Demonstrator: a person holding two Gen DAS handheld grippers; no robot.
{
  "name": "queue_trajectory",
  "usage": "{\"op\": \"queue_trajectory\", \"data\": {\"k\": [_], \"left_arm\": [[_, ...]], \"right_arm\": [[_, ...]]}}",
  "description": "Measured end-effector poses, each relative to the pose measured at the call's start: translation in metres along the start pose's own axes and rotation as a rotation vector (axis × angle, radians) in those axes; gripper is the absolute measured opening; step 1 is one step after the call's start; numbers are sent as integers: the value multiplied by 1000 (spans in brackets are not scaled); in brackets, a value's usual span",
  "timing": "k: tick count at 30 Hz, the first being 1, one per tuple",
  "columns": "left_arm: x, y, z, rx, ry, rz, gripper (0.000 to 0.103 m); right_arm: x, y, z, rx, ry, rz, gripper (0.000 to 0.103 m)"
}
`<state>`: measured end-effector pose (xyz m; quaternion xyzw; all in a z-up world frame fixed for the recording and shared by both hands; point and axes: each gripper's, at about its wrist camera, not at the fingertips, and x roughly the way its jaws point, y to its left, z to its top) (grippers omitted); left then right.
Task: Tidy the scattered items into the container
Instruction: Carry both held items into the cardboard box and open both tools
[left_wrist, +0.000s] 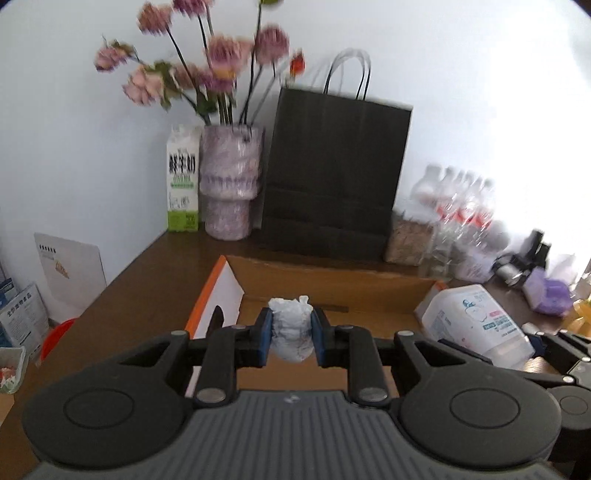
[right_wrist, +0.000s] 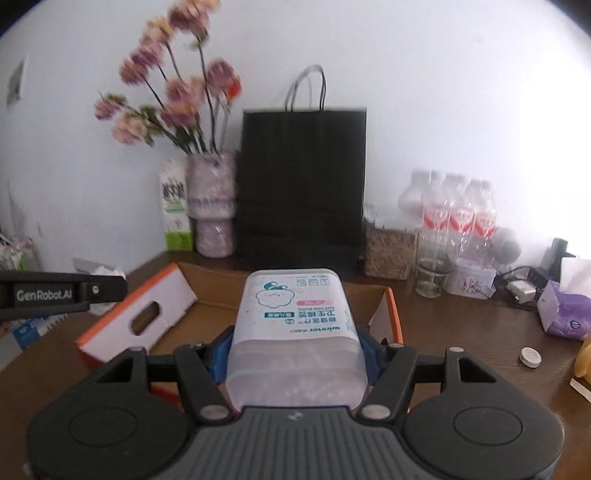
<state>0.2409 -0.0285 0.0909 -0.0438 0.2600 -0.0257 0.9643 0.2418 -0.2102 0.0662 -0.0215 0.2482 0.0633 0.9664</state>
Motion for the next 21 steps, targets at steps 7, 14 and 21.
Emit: {"op": "queue_trajectory", "data": {"k": [7, 14, 21], "left_arm": [[91, -7, 5, 76, 224, 89, 23], [141, 1, -11, 138, 389, 165, 23], [145, 1, -19, 158, 431, 185, 26]], "right_arm": [[81, -8, -5, -14, 230, -17, 65], [104, -9, -13, -52, 325, -16, 65], [105, -1, -17, -115, 358, -19, 65]]}}
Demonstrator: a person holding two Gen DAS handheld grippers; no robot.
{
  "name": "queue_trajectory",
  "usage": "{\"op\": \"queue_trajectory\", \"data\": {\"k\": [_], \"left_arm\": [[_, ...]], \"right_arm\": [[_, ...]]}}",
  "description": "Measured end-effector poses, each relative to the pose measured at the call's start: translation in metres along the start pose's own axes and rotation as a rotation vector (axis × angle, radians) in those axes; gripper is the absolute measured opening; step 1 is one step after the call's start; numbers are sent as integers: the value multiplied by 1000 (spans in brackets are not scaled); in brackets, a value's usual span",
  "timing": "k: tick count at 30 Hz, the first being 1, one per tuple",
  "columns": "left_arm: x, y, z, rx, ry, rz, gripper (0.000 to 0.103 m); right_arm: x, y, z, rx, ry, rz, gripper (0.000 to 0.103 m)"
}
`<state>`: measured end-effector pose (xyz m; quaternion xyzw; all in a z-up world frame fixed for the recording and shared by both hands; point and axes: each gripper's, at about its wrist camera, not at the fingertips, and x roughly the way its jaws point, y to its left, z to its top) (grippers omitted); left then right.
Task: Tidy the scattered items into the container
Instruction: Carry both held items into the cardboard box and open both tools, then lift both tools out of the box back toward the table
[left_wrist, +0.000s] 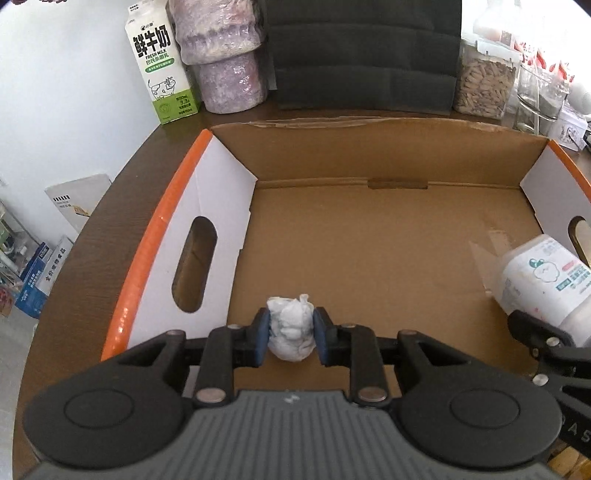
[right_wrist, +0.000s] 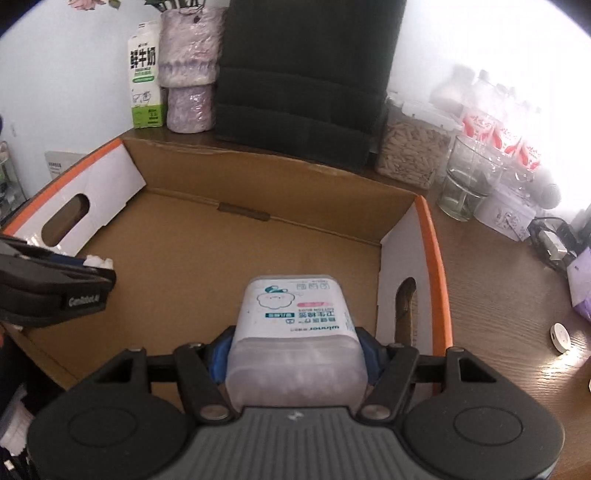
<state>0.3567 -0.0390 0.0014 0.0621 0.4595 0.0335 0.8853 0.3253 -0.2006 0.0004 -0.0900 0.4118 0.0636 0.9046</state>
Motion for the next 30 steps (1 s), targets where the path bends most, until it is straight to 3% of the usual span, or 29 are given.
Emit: {"op": "queue_trajectory", "data": {"k": [6, 9, 11, 14, 16, 22, 26, 30], "left_arm": [[-11, -1, -6, 15, -1, -25, 28], [-21, 2, -3, 9, -42, -32, 49], [-32, 1, -2, 24, -101, -7, 72], [-50, 2, -1, 45, -191, 38, 95], [-66, 5, -2, 44, -253, 51, 103], [-119, 25, -24, -14, -420, 17, 103], [-154, 37, -58, -43, -511, -32, 103], [-177, 47, -101, -55, -537, -103, 103]], "right_arm": [[-5, 1, -4, -3, 3, 8, 65], [-8, 1, -3, -2, -4, -3, 71], [-13, 2, -2, -10, -28, -16, 90], [-25, 3, 0, -25, -62, -18, 93], [-37, 1, 1, -17, -89, -19, 103], [-98, 0, -11, -21, -240, -5, 103], [-141, 6, -42, -48, -336, 4, 103], [-168, 15, -85, -46, -380, 35, 103]]}}
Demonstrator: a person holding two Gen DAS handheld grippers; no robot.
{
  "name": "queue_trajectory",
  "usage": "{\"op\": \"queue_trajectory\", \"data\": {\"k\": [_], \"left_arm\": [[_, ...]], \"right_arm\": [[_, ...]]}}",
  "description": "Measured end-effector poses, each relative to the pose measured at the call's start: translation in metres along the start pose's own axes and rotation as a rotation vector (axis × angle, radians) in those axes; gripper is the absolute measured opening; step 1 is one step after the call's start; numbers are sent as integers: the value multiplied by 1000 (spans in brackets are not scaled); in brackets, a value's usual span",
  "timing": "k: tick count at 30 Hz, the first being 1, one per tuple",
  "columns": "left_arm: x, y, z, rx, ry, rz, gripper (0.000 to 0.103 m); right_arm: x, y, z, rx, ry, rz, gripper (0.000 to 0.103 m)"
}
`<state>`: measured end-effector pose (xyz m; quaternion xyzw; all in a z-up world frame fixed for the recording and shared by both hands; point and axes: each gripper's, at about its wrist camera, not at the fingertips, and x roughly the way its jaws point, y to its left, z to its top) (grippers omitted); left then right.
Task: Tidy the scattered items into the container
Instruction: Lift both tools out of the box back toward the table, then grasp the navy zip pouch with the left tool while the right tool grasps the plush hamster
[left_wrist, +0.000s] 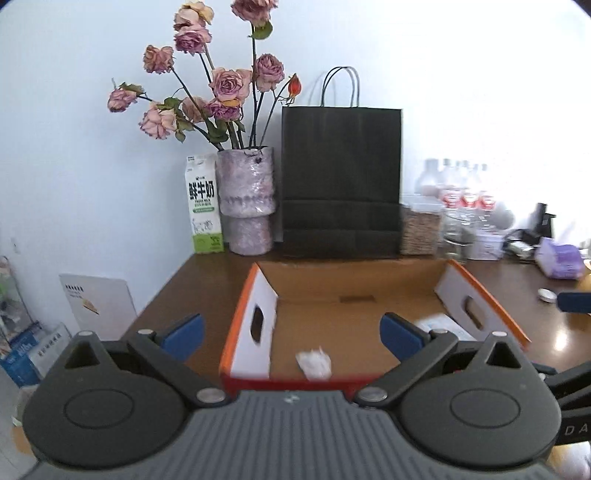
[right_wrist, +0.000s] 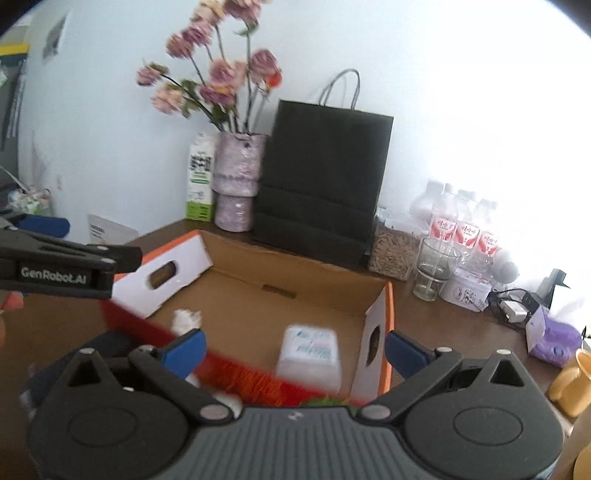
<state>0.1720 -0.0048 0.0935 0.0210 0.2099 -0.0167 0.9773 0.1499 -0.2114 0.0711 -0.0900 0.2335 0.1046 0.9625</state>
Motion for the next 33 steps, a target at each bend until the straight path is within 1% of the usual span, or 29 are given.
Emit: {"op": "queue_trajectory", "data": {"k": [3, 7, 12, 14, 16, 19, 25, 30, 33], "left_arm": [[-29, 3, -24, -2, -9, -5, 103], [-61, 8, -61, 2, -6, 16, 103], [-85, 14, -99, 24, 37, 40, 103], [-92, 17, -112, 18, 56, 52, 103], [-96, 20, -121, 8, 77, 46, 103], [-97, 23, -126, 6, 95, 44, 103], [-94, 26, -123, 4, 96, 47, 103], [-86, 30, -121, -6, 115, 51, 103], [-76, 34, -112, 8, 131, 75, 103]], "right_arm": [[-24, 11, -28, 16, -3, 23, 103], [-48, 20, -66, 49, 9, 30, 103], [-66, 29, -108, 81, 70, 30, 103], [-72, 31, -120, 80, 85, 16, 103], [-75, 32, -128, 79, 98, -1, 103], [-77, 32, -131, 82, 105, -9, 103], [-76, 28, -132, 100, 99, -17, 103], [-71, 17, -130, 118, 103, -46, 103], [-64, 10, -128, 93, 112, -77, 103]]}}
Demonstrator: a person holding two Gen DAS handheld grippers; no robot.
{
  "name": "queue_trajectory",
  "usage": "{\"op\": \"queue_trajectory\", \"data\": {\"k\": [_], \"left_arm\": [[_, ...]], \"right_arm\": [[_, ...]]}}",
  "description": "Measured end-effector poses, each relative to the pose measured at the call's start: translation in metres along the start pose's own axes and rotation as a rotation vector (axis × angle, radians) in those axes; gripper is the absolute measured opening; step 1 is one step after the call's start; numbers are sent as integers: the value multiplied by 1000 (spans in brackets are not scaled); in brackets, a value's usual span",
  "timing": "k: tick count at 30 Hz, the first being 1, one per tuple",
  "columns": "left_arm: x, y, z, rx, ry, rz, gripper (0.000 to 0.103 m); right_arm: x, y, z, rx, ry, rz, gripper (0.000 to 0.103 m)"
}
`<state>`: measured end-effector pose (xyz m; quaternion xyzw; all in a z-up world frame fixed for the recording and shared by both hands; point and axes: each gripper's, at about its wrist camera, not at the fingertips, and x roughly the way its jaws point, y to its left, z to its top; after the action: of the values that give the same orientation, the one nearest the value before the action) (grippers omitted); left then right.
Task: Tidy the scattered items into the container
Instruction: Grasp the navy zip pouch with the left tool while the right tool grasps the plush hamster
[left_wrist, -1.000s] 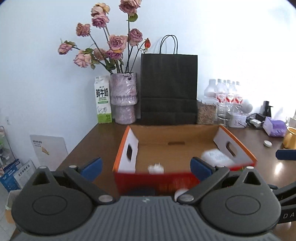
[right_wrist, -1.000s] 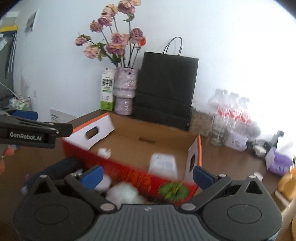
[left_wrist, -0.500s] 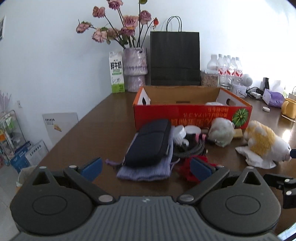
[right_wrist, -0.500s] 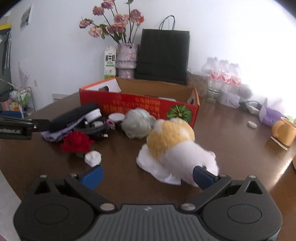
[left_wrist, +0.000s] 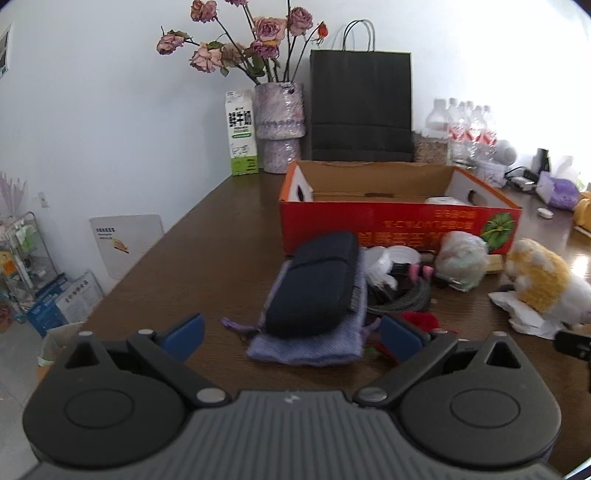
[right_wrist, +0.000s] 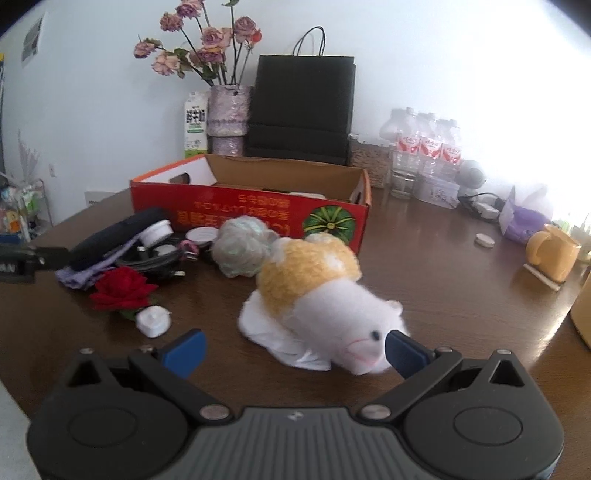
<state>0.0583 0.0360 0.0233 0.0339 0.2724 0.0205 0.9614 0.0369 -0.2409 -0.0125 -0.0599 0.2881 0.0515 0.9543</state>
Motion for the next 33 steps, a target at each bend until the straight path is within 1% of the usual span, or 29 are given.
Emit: {"op": "queue_trajectory", "data": {"k": [3, 6, 9, 12, 14, 16, 17, 19, 21, 24, 25, 27, 28, 29, 30, 32, 33], "left_arm": [[10, 5, 14, 21, 0, 8, 103], [23, 7, 26, 40, 19, -8, 103], [41, 6, 35, 54, 53, -30, 103], [59, 9, 41, 31, 98, -31, 103], [70, 11, 45, 6, 129, -46, 103], [81, 12, 48, -5, 154, -65, 103], [85, 13, 48, -11, 165, -73, 103], [95, 13, 50, -19, 185, -104, 102], [107, 14, 50, -32, 223, -131, 101], [117, 18, 48, -62, 253, -162, 95], [120, 19, 48, -70, 258, -174, 91], [125, 21, 48, -88, 272, -202, 86], [128, 21, 47, -97, 279, -213, 83], [130, 22, 46, -106, 283, -219, 82], [129, 23, 46, -107, 278, -220, 81], [126, 22, 46, -93, 266, -231, 71], [124, 21, 47, -88, 261, -229, 70]], "right_arm": [[8, -10, 6, -12, 6, -10, 103], [18, -17, 13, -24, 19, -6, 103], [31, -24, 21, -34, 37, 31, 103], [40, -27, 28, -47, 56, 54, 103], [45, -28, 32, -54, 58, 60, 103], [50, -29, 35, -56, 66, 78, 100], [52, -30, 36, -53, 73, 89, 97], [59, -32, 38, -44, 92, 118, 94], [64, -32, 38, -35, 110, 134, 90], [68, -31, 37, -30, 120, 149, 86], [68, -31, 36, -28, 120, 155, 84], [70, -31, 36, -22, 122, 171, 78], [70, -31, 36, -20, 122, 177, 73], [70, -30, 36, -20, 120, 180, 70], [69, -29, 36, -24, 116, 179, 70], [68, -28, 35, -29, 109, 179, 68], [67, -28, 35, -29, 106, 179, 67]]}}
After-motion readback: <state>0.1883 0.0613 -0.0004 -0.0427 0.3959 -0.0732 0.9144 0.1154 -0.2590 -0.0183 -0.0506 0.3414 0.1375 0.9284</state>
